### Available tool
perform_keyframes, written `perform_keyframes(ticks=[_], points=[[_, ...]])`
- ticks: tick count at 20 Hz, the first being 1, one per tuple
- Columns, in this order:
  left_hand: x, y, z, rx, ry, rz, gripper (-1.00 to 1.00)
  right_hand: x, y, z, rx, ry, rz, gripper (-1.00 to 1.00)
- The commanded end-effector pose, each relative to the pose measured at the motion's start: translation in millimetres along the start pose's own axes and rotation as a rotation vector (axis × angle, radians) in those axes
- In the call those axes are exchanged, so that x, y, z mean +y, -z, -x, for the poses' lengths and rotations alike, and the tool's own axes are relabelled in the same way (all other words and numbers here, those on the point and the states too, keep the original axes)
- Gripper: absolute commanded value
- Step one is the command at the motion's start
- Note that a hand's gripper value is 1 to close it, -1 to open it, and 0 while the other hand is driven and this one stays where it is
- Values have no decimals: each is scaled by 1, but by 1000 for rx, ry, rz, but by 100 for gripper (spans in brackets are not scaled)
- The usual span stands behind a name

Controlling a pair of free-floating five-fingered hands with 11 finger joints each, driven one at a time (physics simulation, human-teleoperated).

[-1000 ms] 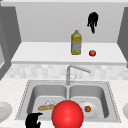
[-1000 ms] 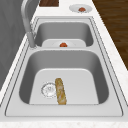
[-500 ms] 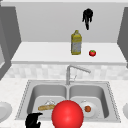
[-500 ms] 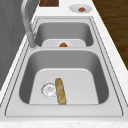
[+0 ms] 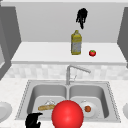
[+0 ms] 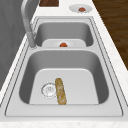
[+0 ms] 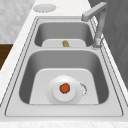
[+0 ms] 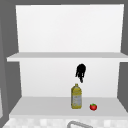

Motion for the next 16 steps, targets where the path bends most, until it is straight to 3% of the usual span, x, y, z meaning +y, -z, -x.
perform_keyframes(ticks=[1,7,12,16], points=[[0,0,0,0,0,0,0,-2,6,-6,-47,-36,-80,-100],[0,0,0,0,0,0,0,15,22,-8,-77,-30,-53,-100],[0,0,0,0,0,0,0,25,39,-11,-76,-44,-79,-100],[0,0,0,0,0,0,0,28,47,-16,-60,-26,-122,-100]])
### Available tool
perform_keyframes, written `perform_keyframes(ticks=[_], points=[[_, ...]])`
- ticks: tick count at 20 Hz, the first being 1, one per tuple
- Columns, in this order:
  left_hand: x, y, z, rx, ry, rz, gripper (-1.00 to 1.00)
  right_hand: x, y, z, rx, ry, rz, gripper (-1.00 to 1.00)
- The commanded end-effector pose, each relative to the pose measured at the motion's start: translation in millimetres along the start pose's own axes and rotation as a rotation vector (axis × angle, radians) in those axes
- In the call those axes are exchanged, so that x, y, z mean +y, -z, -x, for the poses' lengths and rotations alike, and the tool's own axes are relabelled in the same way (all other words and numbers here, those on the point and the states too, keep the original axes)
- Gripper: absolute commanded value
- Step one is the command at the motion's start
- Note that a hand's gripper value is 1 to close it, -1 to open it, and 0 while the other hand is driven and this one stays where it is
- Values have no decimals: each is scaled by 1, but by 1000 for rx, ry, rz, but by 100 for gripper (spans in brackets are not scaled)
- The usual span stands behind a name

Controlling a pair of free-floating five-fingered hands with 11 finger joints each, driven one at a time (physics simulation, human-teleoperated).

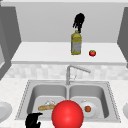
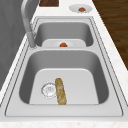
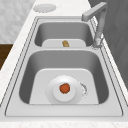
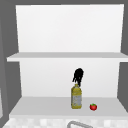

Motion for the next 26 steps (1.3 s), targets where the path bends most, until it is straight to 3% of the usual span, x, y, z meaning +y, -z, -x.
perform_keyframes(ticks=[1,9,26], points=[[0,0,0,0,0,0,0,4,7,-5,5,-19,-47,-100],[0,0,0,0,0,0,0,0,18,-12,17,-25,-145,-100],[0,0,0,0,0,0,0,-10,-41,-14,23,-9,-134,-100]])
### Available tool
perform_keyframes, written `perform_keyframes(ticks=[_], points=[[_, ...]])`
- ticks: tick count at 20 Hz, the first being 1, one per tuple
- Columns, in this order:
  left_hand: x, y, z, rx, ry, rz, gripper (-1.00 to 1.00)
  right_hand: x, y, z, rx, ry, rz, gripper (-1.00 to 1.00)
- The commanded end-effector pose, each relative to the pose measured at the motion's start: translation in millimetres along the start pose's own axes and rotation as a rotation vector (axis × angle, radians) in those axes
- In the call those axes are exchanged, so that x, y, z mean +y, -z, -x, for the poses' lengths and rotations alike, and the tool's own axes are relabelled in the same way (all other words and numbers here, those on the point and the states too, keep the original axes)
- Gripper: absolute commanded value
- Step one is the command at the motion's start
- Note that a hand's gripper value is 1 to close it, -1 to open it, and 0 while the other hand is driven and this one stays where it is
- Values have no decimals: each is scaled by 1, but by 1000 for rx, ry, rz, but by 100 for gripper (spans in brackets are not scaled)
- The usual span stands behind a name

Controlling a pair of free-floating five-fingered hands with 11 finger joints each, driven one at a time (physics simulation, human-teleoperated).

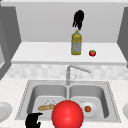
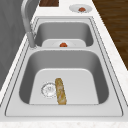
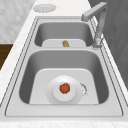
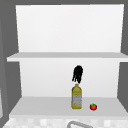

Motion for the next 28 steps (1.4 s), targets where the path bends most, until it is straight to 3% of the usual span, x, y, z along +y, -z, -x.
perform_keyframes(ticks=[1,3,10,22,28], points=[[0,0,0,0,0,0,0,4,-14,-1,-6,4,0,-100],[0,0,0,0,0,0,0,13,-23,-4,-1,1,4,-100],[0,0,0,0,0,0,0,47,-49,-7,19,7,125,-100],[0,0,0,0,0,0,0,76,-56,-20,36,-19,91,-100],[0,0,0,0,0,0,0,99,-55,-22,43,-28,142,-100]])
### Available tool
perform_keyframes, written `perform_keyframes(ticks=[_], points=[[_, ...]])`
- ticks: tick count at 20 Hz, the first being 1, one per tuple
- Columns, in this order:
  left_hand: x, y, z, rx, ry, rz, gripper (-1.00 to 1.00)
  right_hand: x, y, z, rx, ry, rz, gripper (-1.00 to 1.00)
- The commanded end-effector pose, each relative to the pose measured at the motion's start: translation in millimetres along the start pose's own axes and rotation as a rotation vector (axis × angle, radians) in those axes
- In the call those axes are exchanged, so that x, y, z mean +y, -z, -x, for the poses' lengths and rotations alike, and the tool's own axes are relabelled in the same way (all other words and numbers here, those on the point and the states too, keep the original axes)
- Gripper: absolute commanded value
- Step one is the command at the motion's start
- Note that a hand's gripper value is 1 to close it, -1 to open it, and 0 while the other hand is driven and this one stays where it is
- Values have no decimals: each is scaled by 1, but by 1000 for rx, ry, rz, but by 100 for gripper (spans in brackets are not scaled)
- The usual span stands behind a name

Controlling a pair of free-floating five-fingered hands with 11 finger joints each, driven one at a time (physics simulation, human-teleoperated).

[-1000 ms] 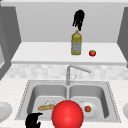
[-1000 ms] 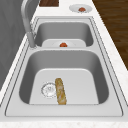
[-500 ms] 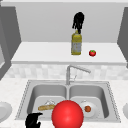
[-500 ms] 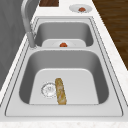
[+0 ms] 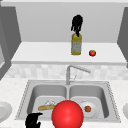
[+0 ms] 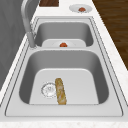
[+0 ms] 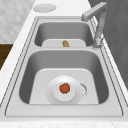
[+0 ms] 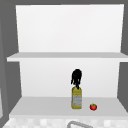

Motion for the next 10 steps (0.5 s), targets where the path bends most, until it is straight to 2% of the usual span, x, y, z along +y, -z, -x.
perform_keyframes(ticks=[1,10], points=[[0,0,0,0,0,0,0,14,-3,-1,19,-6,38,-100],[0,0,0,0,0,0,0,40,-16,-4,23,-21,146,-100]])
